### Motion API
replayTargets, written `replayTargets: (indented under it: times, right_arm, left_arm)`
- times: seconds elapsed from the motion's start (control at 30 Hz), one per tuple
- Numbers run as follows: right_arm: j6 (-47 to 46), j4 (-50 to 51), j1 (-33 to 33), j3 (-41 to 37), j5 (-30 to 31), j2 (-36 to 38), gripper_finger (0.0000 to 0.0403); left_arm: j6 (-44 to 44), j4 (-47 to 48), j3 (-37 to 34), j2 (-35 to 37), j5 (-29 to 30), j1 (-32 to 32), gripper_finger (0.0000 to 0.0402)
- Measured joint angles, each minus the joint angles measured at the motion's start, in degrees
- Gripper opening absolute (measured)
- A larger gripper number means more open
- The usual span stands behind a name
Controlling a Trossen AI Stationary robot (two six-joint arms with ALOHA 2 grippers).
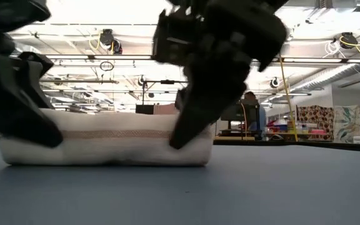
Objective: Roll towel
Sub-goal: Roll the white towel
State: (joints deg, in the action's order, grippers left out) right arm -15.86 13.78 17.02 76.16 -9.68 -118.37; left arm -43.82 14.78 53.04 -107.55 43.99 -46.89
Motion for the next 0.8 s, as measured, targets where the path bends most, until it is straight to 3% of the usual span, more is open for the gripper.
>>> replayTargets:
  times: [0.17, 0.47, 0.6, 0.8]
  right_arm:
    - [6.9, 6.2, 5.3, -0.1, 16.3, 2.4, 0.0181]
    - [9.5, 5.1, 15.3, -0.1, 40.6, 3.0, 0.0232]
    - [11.5, 1.9, 17.1, 0.0, 45.4, 3.0, 0.0230]
    - [11.5, 1.2, 15.3, 0.0, 43.8, 3.0, 0.0219]
  left_arm:
    - [-2.6, 0.4, 0.0, 0.2, -4.5, 2.4, 0.0065]
    - [-5.3, 1.1, -0.2, 4.6, -14.1, 6.2, 0.0073]
    - [-5.0, 1.6, -0.2, 4.7, -16.4, 7.4, 0.0074]
    - [-5.1, 2.1, -0.2, 4.5, -19.5, 9.3, 0.0071]
